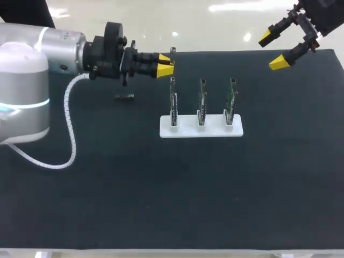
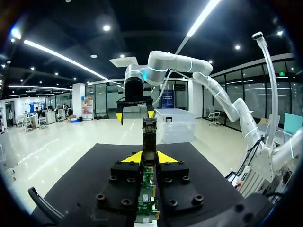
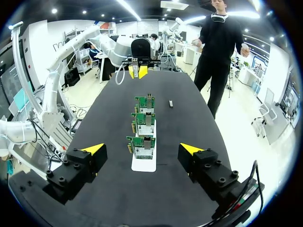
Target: Pick up the optical module with the left hand, and insert it into the network port with the right hand.
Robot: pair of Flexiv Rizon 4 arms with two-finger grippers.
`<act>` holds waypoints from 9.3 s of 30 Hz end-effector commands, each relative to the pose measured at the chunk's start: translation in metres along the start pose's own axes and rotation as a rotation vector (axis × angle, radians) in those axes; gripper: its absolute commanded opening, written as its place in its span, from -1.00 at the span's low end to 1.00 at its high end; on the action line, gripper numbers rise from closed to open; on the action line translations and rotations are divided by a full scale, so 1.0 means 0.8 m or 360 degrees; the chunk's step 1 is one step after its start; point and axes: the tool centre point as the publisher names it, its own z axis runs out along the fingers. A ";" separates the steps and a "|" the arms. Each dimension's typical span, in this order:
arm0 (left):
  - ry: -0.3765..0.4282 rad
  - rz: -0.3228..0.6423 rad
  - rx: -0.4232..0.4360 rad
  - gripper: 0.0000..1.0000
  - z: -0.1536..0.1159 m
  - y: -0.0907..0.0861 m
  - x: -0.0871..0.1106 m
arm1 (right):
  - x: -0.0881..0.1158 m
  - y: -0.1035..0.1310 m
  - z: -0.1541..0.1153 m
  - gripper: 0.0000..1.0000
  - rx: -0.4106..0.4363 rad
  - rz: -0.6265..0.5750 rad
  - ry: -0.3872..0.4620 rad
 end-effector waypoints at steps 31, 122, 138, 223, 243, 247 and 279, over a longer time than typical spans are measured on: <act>-0.0003 0.0002 0.0004 -1.00 0.001 0.002 0.001 | -0.125 -0.003 0.070 1.00 0.0157 0.0153 -0.0138; -0.0003 0.0002 0.0004 -1.00 0.001 0.002 0.001 | -0.211 0.024 0.166 -0.14 0.0209 0.0184 -0.0221; -0.0003 0.0002 0.0004 -1.00 0.001 0.002 0.001 | -0.217 0.024 0.169 -0.28 0.0210 0.0200 -0.0223; 0.0824 -0.0036 0.0204 1.00 -0.169 0.016 0.007 | -0.153 -0.010 0.139 -1.00 0.0056 0.0156 -0.0102; 0.0824 -0.0036 0.0204 1.00 -0.169 0.016 0.007 | -0.101 -0.023 0.137 -1.00 0.0007 -0.0041 -0.0056; 0.0824 -0.0036 0.0204 1.00 -0.169 0.016 0.007 | -0.097 -0.024 0.139 -1.00 0.0022 -0.0068 -0.0066; 0.0824 -0.0036 0.0204 1.00 -0.169 0.016 0.007 | -0.107 -0.018 0.151 -1.00 0.0047 -0.0067 -0.0129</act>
